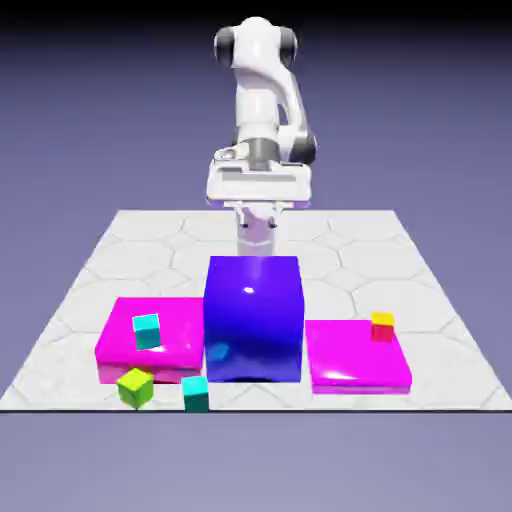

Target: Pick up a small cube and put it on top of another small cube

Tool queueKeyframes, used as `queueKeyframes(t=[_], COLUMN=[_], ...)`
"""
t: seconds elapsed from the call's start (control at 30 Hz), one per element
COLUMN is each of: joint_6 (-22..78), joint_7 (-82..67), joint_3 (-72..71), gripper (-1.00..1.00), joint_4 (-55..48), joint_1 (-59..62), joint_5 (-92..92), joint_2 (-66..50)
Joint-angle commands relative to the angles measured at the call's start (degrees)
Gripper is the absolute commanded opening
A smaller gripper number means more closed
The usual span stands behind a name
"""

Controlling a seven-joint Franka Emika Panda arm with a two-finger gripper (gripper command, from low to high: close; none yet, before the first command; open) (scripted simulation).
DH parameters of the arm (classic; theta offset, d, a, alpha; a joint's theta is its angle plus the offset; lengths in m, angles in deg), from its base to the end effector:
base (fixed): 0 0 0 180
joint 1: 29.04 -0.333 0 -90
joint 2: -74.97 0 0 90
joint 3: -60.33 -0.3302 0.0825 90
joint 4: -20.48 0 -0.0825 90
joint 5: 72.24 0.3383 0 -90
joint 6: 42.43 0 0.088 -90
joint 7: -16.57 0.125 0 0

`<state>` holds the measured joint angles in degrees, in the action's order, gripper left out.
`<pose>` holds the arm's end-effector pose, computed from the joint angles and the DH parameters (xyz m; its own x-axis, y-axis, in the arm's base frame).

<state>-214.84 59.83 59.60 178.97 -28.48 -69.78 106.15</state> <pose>0.3693 -0.0016 0.4928 0.4966 -0.7118 0.4966 -0.5015 -0.7023 -0.5052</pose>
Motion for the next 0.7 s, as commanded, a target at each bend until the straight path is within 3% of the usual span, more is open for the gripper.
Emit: queueKeyframes(t=[0.0,0.67], joint_6=[1.3,39.2], joint_7=[0.7,31.8], joint_3=[-0.6,20.1], gripper=[0.00,0.00], joint_4=[-2.1,-35.7], joint_1=[1.0,-8.7], joint_5=[2.0,42.1], joint_2=[-1.2,-42.6])
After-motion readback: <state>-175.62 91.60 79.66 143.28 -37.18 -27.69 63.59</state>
